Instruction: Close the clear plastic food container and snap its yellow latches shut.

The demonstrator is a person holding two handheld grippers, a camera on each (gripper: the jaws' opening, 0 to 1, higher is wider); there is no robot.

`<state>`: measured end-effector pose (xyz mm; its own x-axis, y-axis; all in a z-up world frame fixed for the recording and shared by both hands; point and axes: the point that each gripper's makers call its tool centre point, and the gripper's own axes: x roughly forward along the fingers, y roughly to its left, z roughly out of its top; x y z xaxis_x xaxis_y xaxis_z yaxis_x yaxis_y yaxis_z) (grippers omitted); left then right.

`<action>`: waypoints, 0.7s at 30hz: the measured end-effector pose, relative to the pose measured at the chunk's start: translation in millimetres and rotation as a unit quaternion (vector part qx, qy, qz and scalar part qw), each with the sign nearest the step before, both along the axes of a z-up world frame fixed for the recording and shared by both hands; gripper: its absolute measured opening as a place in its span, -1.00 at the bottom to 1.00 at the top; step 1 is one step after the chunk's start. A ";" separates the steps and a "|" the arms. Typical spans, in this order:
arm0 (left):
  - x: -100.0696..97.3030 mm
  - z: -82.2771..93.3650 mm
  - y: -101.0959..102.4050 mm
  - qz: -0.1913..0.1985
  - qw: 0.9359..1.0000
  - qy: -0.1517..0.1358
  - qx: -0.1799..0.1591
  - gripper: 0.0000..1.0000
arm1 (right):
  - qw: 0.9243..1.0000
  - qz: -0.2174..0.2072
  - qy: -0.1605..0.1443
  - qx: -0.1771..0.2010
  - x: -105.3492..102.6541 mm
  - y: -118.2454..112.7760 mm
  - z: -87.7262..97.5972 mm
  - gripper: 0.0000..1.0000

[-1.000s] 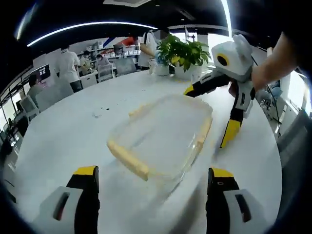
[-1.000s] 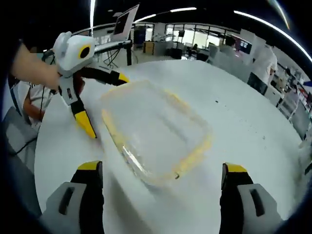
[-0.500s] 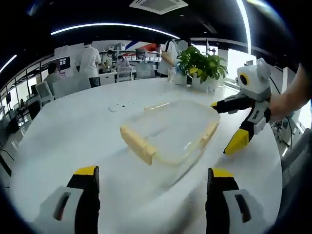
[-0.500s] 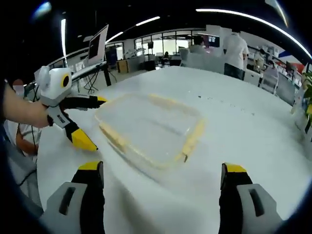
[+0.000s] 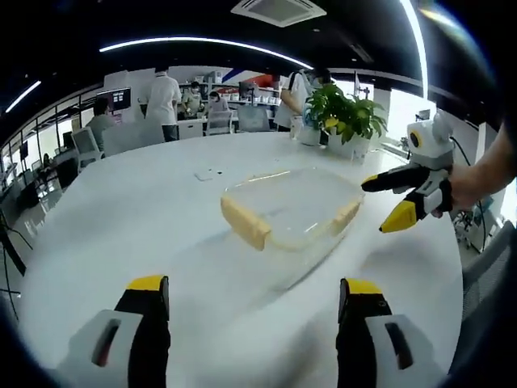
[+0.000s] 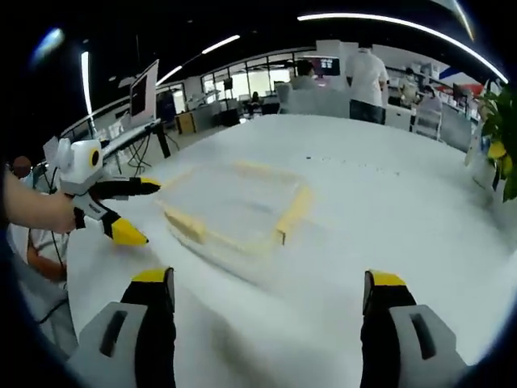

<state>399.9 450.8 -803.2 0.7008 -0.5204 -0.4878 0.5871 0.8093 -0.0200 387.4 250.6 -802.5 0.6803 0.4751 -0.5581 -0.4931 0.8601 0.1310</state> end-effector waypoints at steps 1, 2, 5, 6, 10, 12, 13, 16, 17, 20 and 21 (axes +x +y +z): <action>-1.4 1.6 1.0 0.000 1.000 -0.001 -0.001 0.65 | 1.000 -0.001 0.001 -0.002 -2.6 -1.6 -0.1 0.89; -2.6 3.3 1.1 0.001 1.000 -0.001 -0.005 0.65 | 1.000 -0.001 0.000 -0.003 -4.1 -2.9 0.3 0.89; -5.4 4.2 4.2 0.004 1.000 0.000 -0.005 0.66 | 1.000 -0.002 -0.001 -0.003 -8.2 -7.5 3.0 0.88; -6.3 4.7 4.5 0.004 1.000 -0.001 -0.005 0.66 | 1.000 -0.003 -0.002 -0.002 -9.1 -8.4 4.3 0.88; -11.6 5.5 4.6 -0.005 1.000 -0.004 0.007 0.65 | 1.000 -0.011 -0.001 0.006 -13.5 -12.0 10.6 0.87; -13.0 8.0 7.0 -0.001 1.000 -0.005 0.003 0.66 | 1.000 -0.014 -0.003 0.012 -15.6 -13.2 13.9 0.86; -13.5 9.1 8.1 0.002 1.000 -0.004 0.001 0.66 | 1.000 -0.014 -0.004 0.010 -17.6 -13.8 15.2 0.86; -18.6 12.1 11.6 0.005 1.000 -0.002 0.000 0.66 | 1.000 -0.017 -0.001 0.009 -21.7 -17.4 16.5 0.85; -20.2 12.7 12.3 0.004 1.000 -0.002 0.002 0.66 | 1.000 -0.019 0.000 0.007 -23.3 -19.0 17.0 0.84; -25.0 17.3 17.1 0.005 1.000 -0.003 0.003 0.66 | 0.999 -0.031 -0.001 0.015 -25.9 -23.4 21.5 0.83; -26.0 18.1 18.4 0.007 1.000 -0.002 0.001 0.66 | 0.999 -0.032 -0.001 0.015 -27.1 -23.8 22.3 0.82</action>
<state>373.9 469.2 -785.1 0.7094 -0.5099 -0.4866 0.5763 0.8171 -0.0158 360.3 226.8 -780.2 0.7116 0.4470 -0.5420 -0.4370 0.8857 0.1568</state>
